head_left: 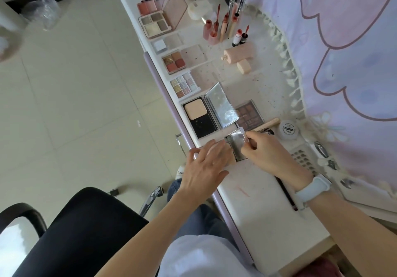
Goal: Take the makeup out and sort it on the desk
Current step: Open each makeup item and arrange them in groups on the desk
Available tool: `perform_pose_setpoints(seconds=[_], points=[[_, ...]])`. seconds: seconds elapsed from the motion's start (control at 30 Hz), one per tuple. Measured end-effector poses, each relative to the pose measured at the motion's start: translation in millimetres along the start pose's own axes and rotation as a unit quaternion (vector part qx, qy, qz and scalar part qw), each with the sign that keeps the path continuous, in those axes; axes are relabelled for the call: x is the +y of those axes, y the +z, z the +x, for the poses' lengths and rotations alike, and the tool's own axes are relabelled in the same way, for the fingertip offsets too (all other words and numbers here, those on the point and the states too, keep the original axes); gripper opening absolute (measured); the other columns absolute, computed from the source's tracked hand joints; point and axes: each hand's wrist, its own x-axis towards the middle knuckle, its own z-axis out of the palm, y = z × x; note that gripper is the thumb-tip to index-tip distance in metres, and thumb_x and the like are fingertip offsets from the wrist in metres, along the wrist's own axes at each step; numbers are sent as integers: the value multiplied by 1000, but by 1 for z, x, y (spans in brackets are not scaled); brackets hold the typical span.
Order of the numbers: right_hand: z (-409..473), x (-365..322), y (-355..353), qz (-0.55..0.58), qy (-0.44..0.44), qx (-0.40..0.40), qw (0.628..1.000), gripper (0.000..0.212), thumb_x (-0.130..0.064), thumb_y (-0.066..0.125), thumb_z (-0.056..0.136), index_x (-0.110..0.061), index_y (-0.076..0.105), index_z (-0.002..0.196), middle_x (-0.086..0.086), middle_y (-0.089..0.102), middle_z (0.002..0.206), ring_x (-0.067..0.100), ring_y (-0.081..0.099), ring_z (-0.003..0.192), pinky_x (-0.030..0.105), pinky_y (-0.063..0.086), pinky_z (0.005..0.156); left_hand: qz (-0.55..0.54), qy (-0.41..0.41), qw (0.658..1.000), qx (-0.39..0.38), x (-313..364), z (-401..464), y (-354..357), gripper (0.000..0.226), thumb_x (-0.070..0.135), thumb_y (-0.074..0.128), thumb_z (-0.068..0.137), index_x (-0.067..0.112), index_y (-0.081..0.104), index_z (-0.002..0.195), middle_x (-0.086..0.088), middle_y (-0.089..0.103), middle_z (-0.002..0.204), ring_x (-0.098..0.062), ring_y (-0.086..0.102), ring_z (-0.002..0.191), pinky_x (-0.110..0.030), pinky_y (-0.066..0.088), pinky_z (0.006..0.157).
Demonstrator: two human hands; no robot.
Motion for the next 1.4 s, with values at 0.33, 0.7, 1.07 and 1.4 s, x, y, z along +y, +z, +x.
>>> perform_pose_setpoints(seconds=[0.33,0.7,1.07,1.4], points=[[7,5,0,13,-6,-13,1000,28,-11,48,81,-20,36,57,-16,43,41,10,35,44,18,33,47,66,-19,997,-24,-3,2,5,42,40,68,77,23,65,115,2,60,126,-20,56,116,-39,49,85],[33,20,-14,0,-4,161,987,24,-9,54,88,-5,63,109,10,66,106,20,59,95,19,41,84,56,-31,997,-34,-6,9,6,46,40,70,75,21,63,117,-1,59,127,-19,56,115,-39,49,84],[78,28,-2,-236,18,22,971,84,-53,60,79,-7,25,139,17,32,135,39,31,121,48,35,94,42,-41,998,-17,-5,10,5,45,36,75,71,20,66,112,-1,61,123,-24,61,104,-38,51,77],[70,21,-36,124,47,125,983,66,-32,56,78,-18,34,139,-3,53,112,8,52,100,35,46,89,22,-51,998,-20,-8,12,6,52,36,76,70,21,62,118,-4,59,126,-27,60,106,-41,50,77]])
